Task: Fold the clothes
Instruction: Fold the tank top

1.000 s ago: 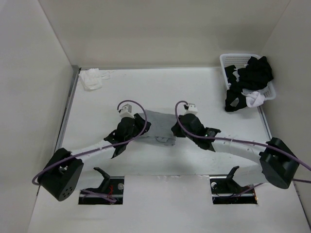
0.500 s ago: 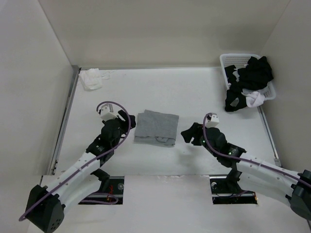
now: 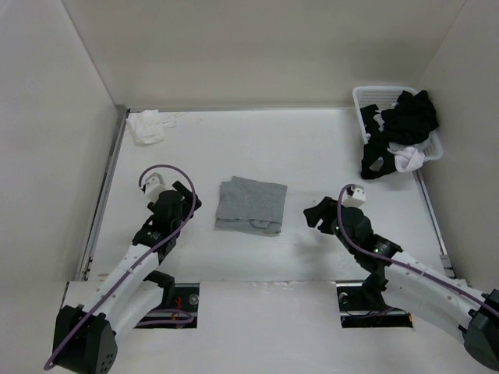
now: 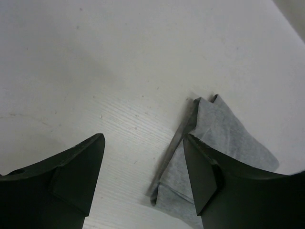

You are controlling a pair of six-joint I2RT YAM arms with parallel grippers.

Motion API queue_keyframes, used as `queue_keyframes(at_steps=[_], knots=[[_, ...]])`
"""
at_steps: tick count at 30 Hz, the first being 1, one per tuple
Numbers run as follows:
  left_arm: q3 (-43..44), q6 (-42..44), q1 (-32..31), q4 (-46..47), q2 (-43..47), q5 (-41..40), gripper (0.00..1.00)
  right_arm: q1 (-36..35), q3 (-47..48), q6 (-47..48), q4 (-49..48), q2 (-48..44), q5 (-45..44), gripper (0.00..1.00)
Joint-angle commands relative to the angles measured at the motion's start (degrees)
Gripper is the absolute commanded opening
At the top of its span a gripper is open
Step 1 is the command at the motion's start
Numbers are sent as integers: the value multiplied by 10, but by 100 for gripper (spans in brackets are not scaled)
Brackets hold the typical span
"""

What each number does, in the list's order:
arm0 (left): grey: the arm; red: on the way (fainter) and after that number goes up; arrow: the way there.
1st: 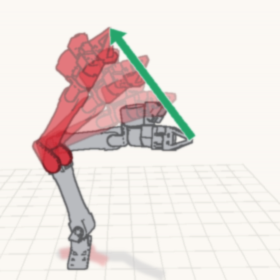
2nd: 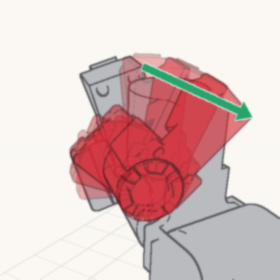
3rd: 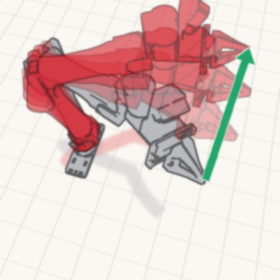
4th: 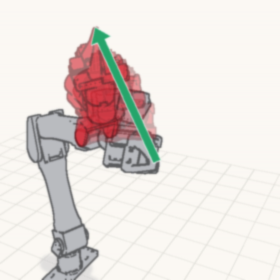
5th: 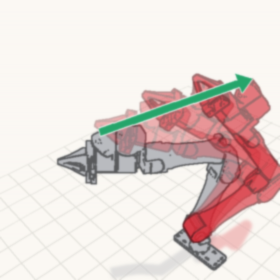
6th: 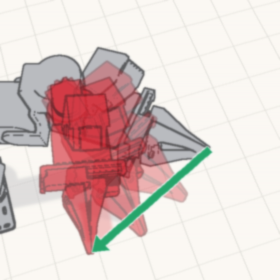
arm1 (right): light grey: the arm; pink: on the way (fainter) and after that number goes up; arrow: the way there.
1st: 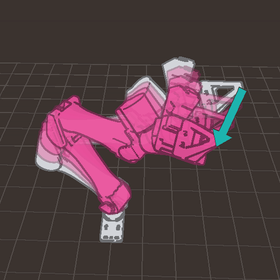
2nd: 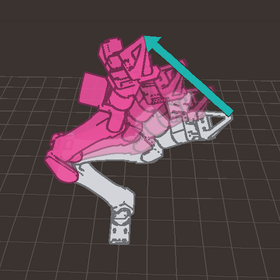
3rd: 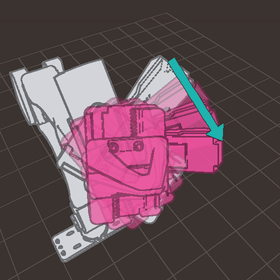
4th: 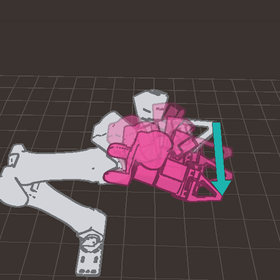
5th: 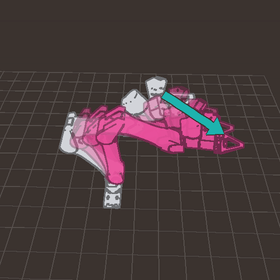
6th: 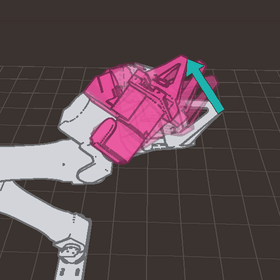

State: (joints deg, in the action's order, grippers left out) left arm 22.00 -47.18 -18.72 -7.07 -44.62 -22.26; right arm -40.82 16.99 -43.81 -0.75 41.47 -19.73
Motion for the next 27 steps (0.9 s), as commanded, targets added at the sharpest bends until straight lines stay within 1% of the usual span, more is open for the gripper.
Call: queue_keyframes(at_steps=[1, 6, 20, 25, 27], knots=[[18, 0, -8, 29, -20, 8, 66, 3, 0, -7, -31, 12, -9, 71], [16, 7, -14, 51, -39, 9, 65, 9, 2, -8, -36, 21, -9, 71], [25, 27, -16, 72, -42, 15, 64, 28, 19, -2, -37, 28, -10, 71], [30, 30, -25, 79, -56, 18, 61, 31, 23, 0, -33, 30, -12, 71], [34, 37, -35, 81, -61, 14, 63, 32, 26, 0, -29, 30, -15, 73]])
